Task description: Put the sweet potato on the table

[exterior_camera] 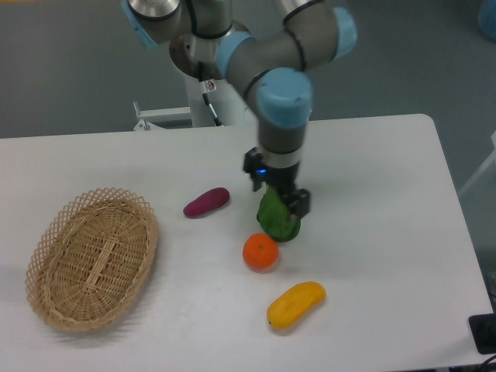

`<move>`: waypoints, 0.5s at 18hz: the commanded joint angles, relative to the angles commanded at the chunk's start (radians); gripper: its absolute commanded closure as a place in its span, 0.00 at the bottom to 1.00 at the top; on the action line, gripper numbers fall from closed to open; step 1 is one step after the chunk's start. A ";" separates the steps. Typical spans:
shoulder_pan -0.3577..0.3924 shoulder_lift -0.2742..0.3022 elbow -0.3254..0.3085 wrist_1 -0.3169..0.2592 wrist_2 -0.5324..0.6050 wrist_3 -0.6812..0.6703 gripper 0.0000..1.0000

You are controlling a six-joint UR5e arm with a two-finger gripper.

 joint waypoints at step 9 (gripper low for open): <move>0.114 -0.043 0.071 -0.005 -0.005 0.091 0.00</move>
